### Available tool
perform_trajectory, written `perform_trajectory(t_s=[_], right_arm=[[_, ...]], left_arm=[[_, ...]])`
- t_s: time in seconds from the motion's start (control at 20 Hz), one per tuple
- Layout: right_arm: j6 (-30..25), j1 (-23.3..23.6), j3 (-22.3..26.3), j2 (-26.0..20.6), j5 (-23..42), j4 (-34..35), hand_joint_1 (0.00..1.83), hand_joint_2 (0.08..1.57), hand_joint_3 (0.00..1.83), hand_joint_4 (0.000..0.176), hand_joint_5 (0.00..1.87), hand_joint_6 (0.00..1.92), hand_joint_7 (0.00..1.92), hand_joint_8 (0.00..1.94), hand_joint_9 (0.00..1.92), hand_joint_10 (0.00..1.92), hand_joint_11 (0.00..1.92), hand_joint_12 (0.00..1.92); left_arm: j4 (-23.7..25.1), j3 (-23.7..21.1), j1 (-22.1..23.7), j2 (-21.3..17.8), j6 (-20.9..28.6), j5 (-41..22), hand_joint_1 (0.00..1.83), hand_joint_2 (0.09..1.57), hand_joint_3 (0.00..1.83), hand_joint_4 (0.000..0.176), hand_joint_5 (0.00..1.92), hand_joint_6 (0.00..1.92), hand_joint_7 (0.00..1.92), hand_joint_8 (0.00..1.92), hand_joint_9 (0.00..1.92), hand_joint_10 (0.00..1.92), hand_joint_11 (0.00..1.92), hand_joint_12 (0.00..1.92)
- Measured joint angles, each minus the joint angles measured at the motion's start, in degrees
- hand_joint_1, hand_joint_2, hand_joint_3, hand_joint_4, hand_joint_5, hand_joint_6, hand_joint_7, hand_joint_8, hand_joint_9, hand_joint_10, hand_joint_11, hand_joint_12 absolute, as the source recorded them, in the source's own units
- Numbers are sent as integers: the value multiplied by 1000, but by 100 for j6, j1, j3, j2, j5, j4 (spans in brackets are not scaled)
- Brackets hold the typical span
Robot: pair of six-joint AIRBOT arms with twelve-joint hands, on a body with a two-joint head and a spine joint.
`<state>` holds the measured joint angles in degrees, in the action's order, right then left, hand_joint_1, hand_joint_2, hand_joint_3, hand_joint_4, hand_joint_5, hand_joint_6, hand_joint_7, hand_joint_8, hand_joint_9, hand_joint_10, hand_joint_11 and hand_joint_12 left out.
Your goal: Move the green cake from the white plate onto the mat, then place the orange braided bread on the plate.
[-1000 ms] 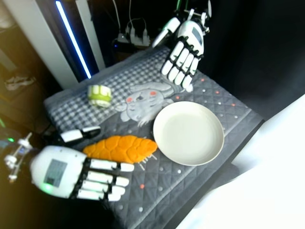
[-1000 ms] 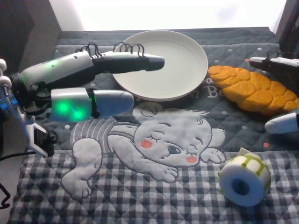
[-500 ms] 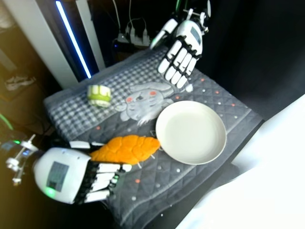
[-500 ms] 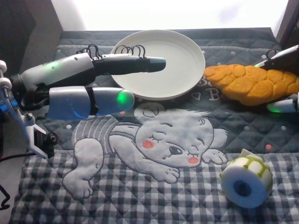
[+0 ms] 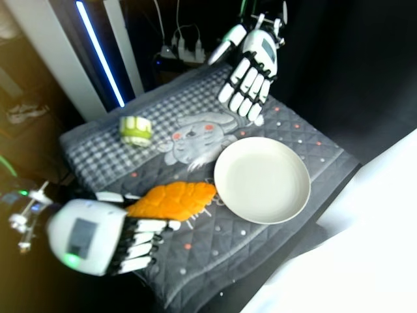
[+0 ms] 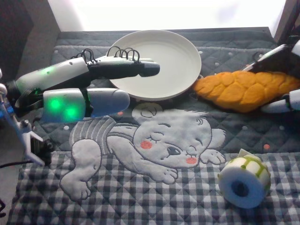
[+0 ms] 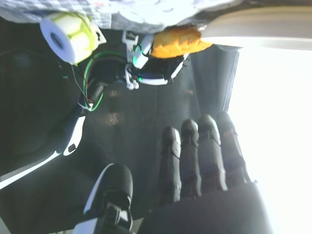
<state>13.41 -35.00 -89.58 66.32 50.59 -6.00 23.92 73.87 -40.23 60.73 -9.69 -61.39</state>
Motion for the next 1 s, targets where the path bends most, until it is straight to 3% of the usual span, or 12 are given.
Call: perform_trajectory(t_s=[0.05,0.1,0.2,0.3,0.35,0.4,0.45,0.55,0.7,0.8,0.9,1.0], right_arm=[[-2,118,33,4,-70,-125,1302,1039,2,0,1225,241,1180,903,1266,1167,1139,1582],[-4,240,39,7,-81,-251,1307,1010,0,0,1250,297,1276,681,1247,994,1102,1507],[-9,407,76,-9,-33,-317,1300,1040,0,0,1235,217,1184,898,1272,1280,1184,1674],[-17,496,92,-68,-31,-350,1295,995,2,0,1239,401,1355,466,1312,651,1107,1296],[-9,549,92,-96,-72,-367,1301,993,0,0,1216,439,1396,392,1339,599,1101,1343],[-9,632,87,-125,-96,-361,1303,992,0,0,1195,483,1422,335,1353,530,1097,1315],[-9,684,87,-146,-90,-341,1308,1006,0,0,1148,500,1391,434,1445,573,1185,1379],[-9,837,87,-186,-28,-326,1300,1038,1,0,1075,578,1277,681,1431,641,1192,1426],[-11,881,120,-269,70,-356,1294,1058,0,0,1048,601,1199,842,1286,992,1120,1565],[-9,918,190,-374,144,-382,1298,1038,0,0,1008,786,1329,524,1374,471,1069,1287],[-9,922,190,-398,190,-358,1301,1029,0,0,1034,756,1354,468,1402,410,1074,1294],[0,922,190,-407,186,-348,1289,1073,0,0,1003,669,1183,869,1433,557,1122,1422]], left_arm=[[26,-13,-46,-42,-26,-33,0,1537,8,36,323,0,279,0,231,2,4,365],[2,-13,-68,-48,-55,-28,0,1515,0,32,270,0,237,0,199,0,0,322],[-57,-11,-66,-48,-68,-26,68,1365,0,57,255,1,237,0,207,2,44,270],[-66,-11,-68,-48,-72,-35,143,1388,4,47,296,8,279,6,261,9,103,282],[-74,-13,-81,-48,-81,-42,92,1483,30,24,286,2,264,3,245,3,90,275],[-87,-13,-98,-48,-85,-52,18,1499,27,32,272,1,252,1,223,2,66,269],[-87,-13,-109,-48,-90,-57,3,1481,14,0,203,0,189,0,163,0,14,251],[-133,-13,-144,-48,-87,-103,11,1457,0,20,238,9,229,8,186,7,32,262],[-162,-13,-188,-55,-90,-94,72,1500,11,10,240,3,226,0,199,4,64,265],[-188,-13,-223,-55,-92,-98,72,1471,0,1,231,0,201,6,185,4,1,373],[-195,-31,-223,-55,-107,-96,140,1458,0,3,254,6,238,14,216,11,29,387],[-208,-31,-223,-55,-122,-103,89,1440,2,0,284,0,256,1,208,2,6,416]])
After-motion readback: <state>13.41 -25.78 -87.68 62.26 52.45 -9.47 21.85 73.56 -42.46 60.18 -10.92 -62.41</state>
